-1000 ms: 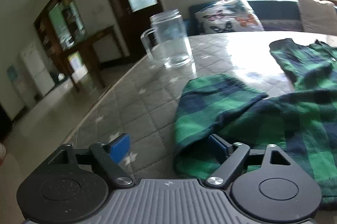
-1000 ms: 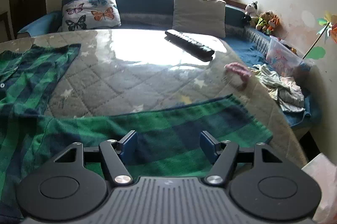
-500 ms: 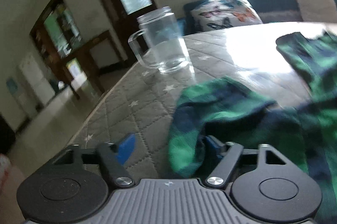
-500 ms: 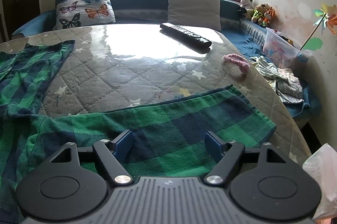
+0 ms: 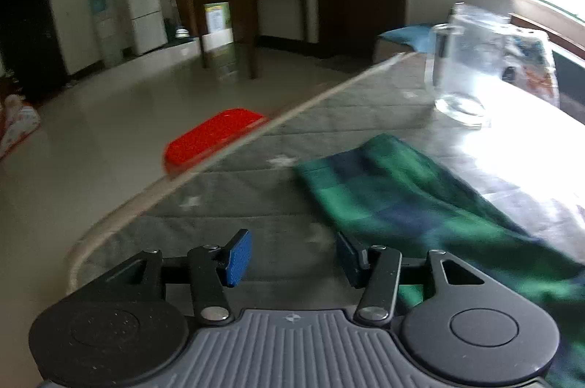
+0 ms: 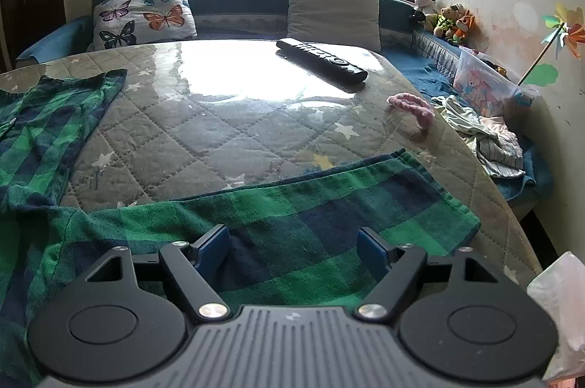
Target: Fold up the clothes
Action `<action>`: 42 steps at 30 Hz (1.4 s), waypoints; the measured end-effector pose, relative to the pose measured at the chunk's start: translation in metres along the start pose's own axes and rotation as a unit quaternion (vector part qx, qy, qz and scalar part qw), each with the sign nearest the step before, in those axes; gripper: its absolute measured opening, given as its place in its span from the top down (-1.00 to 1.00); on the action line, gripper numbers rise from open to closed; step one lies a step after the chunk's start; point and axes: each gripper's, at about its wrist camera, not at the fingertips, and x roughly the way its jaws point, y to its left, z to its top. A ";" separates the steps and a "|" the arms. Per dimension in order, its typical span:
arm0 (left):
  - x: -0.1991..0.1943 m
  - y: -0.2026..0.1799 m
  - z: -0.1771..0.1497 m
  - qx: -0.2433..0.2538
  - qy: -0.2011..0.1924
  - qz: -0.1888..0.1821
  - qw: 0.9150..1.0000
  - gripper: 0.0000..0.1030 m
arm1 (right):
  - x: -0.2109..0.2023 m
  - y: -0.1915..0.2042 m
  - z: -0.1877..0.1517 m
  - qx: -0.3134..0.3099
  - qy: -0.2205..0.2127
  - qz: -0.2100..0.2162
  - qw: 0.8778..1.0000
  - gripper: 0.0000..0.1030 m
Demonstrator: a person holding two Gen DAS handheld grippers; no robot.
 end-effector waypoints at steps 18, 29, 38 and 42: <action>-0.067 -0.111 -0.022 0.128 -0.034 -0.218 0.967 0.04 | -0.010 0.002 -0.007 -0.002 -0.004 0.011 1.000 -0.53; -0.078 -0.166 -0.062 0.207 -0.036 -0.249 0.945 0.00 | -0.013 -0.007 -0.015 0.009 -0.005 0.020 1.000 -0.54; -0.081 -0.154 -0.070 0.211 -0.048 -0.237 0.947 -0.01 | -0.019 -0.024 -0.023 0.023 0.001 -0.007 1.000 -0.53; -0.084 -0.152 -0.071 0.211 -0.047 -0.231 0.949 -0.03 | -0.036 -0.010 -0.020 -0.004 -0.025 0.012 1.000 -0.53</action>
